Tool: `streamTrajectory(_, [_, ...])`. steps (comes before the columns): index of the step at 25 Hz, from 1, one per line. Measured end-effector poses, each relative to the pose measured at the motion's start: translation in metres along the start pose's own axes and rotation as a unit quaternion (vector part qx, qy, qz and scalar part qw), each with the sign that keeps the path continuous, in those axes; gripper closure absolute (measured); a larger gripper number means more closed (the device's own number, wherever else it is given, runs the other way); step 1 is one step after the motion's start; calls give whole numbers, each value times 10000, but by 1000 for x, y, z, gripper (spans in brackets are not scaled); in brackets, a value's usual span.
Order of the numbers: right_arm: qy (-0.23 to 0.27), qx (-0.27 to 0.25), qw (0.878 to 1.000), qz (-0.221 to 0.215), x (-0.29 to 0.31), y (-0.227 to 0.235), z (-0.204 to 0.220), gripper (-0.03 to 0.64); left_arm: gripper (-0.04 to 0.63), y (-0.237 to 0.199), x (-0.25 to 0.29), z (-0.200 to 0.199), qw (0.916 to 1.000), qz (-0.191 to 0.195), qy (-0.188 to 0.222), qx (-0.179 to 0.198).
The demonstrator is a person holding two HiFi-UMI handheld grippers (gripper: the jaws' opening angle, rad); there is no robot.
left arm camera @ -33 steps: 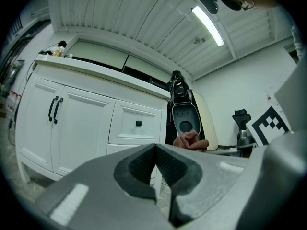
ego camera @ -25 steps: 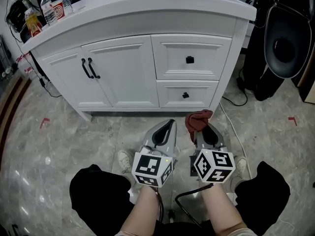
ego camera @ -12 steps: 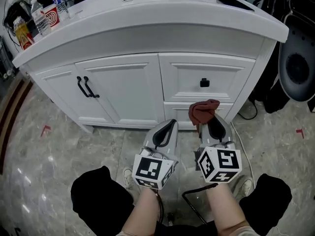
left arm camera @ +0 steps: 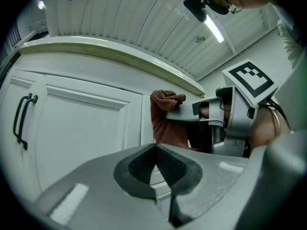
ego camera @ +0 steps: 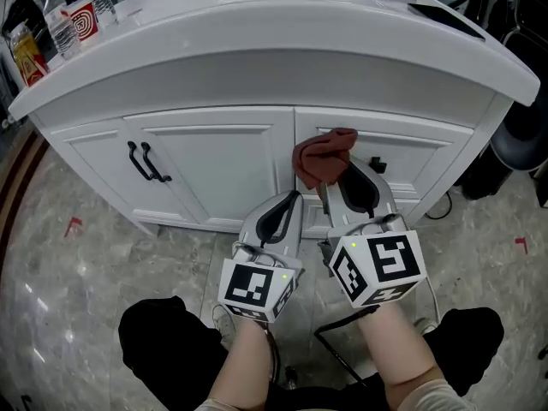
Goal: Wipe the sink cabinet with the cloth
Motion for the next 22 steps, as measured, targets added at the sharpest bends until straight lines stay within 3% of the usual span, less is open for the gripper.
streamTrajectory(6, [-27,34,9998,-172,24,4,-6,528,595,-13,3,9,9994,-200,-65,-265])
streamTrajectory(22, [-103,6,9994,319,-43,75,-14,525,595,57,17,29,9984,484,-281,-61])
Point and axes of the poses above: the fingertips, and each gripper's own axes: x forward along the fingers, y to its right, z out of its underside, the point moved 2 cm from there along -x, backward along the fingers, and after that the axes turned 14 degrees about -z, right-handed, at the moved point
